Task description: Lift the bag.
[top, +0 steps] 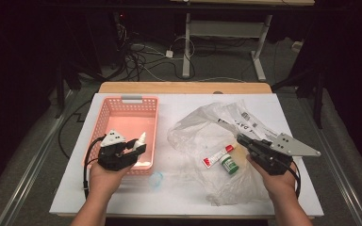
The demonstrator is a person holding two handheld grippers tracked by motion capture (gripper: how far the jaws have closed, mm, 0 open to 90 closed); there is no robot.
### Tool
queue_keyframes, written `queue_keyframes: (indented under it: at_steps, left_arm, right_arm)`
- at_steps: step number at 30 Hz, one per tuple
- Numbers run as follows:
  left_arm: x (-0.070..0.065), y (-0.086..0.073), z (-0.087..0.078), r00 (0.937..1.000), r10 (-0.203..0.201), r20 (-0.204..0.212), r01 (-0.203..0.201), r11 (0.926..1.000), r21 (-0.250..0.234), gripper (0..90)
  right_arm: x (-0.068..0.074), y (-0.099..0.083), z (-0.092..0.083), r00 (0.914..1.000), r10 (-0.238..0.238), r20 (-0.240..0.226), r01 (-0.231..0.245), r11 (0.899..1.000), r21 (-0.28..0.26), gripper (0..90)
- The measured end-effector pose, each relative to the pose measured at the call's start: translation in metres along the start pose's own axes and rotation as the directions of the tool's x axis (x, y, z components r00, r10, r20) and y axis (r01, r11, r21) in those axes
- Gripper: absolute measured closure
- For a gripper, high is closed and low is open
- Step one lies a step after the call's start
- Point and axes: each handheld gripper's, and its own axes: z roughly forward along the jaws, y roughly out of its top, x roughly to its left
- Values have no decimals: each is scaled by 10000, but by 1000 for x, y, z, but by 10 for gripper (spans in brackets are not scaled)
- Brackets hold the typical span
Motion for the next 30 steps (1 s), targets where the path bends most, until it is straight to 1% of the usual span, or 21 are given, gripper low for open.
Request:
queue_keyframes:
  at_steps: [6, 19, 27, 30]
  left_arm:
    - [-5, 1, -7, 9996, 79, 254, -74, 9997, -218, 582]
    - [-26, 6, -7, 9957, 413, 831, -373, 9981, -488, 581]
    - [-39, 6, -2, 9898, 628, 1278, -577, 9974, -437, 581]
    - [-46, 6, 1, 9867, 780, 1428, -734, 9966, -376, 581]
  right_arm:
    - [1, 2, -2, 10000, -62, -20, 61, 9999, -97, 898]
    - [0, 2, -3, 10000, 0, -41, 0, 9999, -126, 898]
    - [0, 2, -3, 10000, 5, -14, -6, 9999, -130, 898]
    - [0, 2, -3, 10000, -3, -27, 3, 9999, -123, 898]
